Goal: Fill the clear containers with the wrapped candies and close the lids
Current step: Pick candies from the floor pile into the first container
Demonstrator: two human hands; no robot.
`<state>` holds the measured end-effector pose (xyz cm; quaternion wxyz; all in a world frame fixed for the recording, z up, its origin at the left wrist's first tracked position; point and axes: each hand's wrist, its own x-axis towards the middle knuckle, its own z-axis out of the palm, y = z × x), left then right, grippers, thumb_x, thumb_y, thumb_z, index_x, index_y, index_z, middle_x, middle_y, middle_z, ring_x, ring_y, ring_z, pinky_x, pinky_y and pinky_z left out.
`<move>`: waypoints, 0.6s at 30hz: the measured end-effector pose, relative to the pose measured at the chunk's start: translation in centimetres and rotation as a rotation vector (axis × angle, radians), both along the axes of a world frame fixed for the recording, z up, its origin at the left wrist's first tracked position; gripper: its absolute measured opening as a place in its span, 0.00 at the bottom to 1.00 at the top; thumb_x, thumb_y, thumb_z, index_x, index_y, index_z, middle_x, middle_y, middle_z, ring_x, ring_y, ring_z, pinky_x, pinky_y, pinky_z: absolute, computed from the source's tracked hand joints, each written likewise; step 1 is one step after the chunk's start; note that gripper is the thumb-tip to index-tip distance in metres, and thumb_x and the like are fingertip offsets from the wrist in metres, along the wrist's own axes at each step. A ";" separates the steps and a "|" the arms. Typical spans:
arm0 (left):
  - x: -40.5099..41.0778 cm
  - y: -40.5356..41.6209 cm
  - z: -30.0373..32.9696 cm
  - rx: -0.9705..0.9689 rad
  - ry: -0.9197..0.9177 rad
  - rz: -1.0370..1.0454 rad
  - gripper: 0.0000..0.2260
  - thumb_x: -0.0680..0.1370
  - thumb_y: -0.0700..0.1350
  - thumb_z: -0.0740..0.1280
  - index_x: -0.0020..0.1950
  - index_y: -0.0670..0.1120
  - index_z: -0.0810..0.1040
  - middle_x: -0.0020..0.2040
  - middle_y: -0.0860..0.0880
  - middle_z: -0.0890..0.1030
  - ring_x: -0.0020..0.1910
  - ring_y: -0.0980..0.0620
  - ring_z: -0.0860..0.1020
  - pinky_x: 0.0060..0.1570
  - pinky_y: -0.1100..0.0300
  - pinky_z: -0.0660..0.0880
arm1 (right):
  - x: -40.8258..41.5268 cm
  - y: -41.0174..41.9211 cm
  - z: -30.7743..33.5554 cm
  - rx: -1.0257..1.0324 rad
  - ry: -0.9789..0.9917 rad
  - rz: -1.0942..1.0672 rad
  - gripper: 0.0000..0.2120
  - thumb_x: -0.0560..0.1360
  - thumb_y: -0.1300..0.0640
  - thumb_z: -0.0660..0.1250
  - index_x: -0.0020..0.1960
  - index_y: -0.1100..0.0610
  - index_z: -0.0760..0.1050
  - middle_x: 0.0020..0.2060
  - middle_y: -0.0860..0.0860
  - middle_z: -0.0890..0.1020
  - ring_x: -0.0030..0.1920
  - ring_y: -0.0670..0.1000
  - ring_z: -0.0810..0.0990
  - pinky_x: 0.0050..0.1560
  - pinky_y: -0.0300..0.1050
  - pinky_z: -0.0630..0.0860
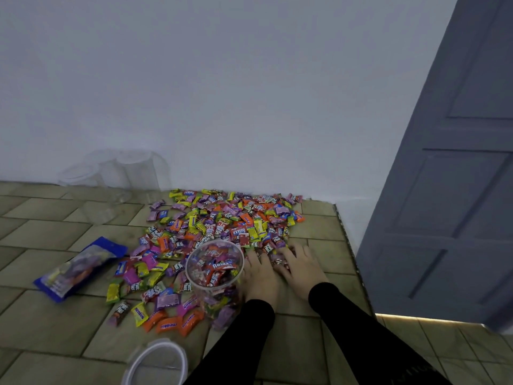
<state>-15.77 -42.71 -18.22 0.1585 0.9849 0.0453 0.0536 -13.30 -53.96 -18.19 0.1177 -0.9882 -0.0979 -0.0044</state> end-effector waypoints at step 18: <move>-0.8 0.0 1.2 -0.127 0.018 0.028 0.14 0.66 0.46 0.75 0.51 0.48 0.81 0.54 0.44 0.79 0.50 0.45 0.77 0.45 0.54 0.75 | 0.0 1.0 0.7 0.359 0.080 -0.124 0.18 0.81 0.56 0.59 0.70 0.55 0.66 0.63 0.55 0.72 0.64 0.55 0.70 0.63 0.45 0.66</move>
